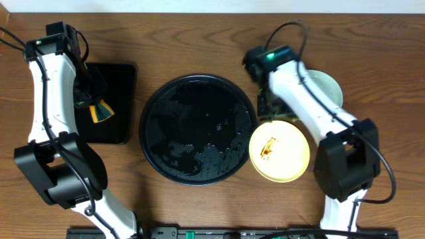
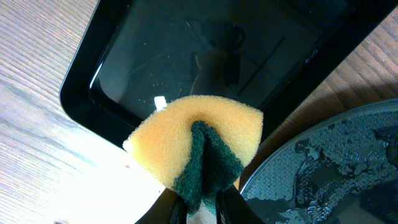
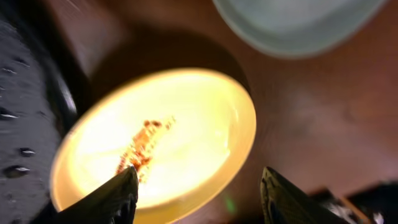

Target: Clean dirty plates on tray and stack at the side

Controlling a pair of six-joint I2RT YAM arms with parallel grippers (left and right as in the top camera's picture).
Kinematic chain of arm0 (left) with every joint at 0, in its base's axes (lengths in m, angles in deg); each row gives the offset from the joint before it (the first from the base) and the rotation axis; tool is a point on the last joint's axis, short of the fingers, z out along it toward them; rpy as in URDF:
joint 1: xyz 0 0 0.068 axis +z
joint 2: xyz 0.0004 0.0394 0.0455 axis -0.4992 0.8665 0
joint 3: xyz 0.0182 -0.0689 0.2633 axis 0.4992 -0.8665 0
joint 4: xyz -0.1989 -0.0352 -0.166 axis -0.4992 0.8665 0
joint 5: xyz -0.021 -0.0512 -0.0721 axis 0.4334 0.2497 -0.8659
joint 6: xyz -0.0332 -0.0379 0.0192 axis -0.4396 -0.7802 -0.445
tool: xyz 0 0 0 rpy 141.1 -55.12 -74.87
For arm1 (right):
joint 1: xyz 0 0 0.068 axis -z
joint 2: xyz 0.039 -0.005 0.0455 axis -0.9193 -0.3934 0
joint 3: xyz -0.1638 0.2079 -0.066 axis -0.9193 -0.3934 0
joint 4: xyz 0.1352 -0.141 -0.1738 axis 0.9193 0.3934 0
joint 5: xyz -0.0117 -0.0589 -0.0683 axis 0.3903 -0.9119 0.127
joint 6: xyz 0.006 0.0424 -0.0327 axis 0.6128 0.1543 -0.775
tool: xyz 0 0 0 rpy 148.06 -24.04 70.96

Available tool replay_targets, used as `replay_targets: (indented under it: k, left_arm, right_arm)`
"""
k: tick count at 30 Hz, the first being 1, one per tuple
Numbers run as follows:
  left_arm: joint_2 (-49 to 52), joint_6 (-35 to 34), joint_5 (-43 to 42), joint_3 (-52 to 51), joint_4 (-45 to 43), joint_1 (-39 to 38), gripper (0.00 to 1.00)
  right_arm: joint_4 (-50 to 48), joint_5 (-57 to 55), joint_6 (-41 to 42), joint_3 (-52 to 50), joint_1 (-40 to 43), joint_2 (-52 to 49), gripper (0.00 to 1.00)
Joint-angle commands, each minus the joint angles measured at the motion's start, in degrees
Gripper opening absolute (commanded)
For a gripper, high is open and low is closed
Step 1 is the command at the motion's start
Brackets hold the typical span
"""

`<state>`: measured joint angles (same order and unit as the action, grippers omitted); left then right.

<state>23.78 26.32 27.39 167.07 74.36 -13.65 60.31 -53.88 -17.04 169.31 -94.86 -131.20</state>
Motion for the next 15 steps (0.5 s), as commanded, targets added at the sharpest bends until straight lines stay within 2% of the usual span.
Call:
replay_targets:
  k: [1,11,13,15]
  left_arm:
    - [-0.33,0.96,0.63,1.07,0.17,0.04,0.16]
    - [-0.33,1.11,0.63,1.07,-0.26,0.02,0.17]
    - [-0.33,1.16,0.63,1.07,-0.39,0.02,0.17]
    - [-0.33,1.18,0.63,1.07,-0.44,0.04,0.22]
  right_arm:
    - [0.66,-4.07,9.51,-4.31,-0.92,0.15,0.62]
    - [-3.04,-1.51,13.49,-19.08,-0.87,2.67,0.62]
    - [-4.92,0.15,13.46,-21.14,-0.87,4.44,0.65]
    - [-6.93,1.68,13.44,-23.08,-0.74,6.27,0.68]
